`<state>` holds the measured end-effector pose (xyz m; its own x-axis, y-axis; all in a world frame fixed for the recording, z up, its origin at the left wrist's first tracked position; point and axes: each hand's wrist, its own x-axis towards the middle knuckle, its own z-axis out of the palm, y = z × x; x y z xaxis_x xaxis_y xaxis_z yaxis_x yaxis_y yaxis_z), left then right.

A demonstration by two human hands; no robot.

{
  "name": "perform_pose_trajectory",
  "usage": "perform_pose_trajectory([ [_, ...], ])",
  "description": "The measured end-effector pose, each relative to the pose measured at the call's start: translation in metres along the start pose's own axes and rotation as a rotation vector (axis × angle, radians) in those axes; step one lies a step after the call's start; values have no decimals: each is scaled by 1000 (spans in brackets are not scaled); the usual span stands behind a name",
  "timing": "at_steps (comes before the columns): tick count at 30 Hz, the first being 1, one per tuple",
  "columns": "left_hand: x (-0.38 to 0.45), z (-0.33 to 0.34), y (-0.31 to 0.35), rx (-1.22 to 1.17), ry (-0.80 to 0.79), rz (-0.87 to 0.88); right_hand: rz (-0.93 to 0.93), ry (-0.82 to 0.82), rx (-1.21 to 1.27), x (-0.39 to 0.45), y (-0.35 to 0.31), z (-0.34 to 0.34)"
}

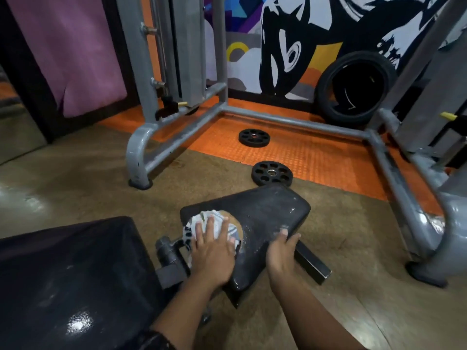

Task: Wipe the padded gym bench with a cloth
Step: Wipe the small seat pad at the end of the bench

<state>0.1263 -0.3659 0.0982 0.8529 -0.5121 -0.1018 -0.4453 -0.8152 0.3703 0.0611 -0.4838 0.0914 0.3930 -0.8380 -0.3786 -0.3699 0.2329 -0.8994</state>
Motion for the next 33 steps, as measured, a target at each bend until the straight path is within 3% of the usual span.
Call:
perform_pose_trajectory([
  [3, -21, 2, 13, 89, -7, 120, 40, 93, 155, 7, 3, 21],
  [6, 18, -10, -4, 207, -51, 271, 53, 146, 289, 4, 9, 31],
  [9, 59, -26, -24, 149, -104, 141, 65, 140, 381, 6, 10, 28],
  [12, 45, -19, -25, 95, -92, 63, 12, 188, 310, -3, 8, 29],
  [15, 9, -7, -4, 135, -96, 202, -40, 233, 200, -9, 9, 30],
  [18, 26, -8, 2, 207, -91, 314, -100, 228, 118, -8, 7, 28],
  [24, 51, -25, -37, 96, -72, 68, -103, 277, 102, -8, 9, 33],
  [30, 24, -12, 4, 180, -111, 329, -124, 303, 108, -5, 10, 35],
  [33, 68, -26, -16, 141, -140, 197, -139, 317, 138, 0, 15, 35],
])
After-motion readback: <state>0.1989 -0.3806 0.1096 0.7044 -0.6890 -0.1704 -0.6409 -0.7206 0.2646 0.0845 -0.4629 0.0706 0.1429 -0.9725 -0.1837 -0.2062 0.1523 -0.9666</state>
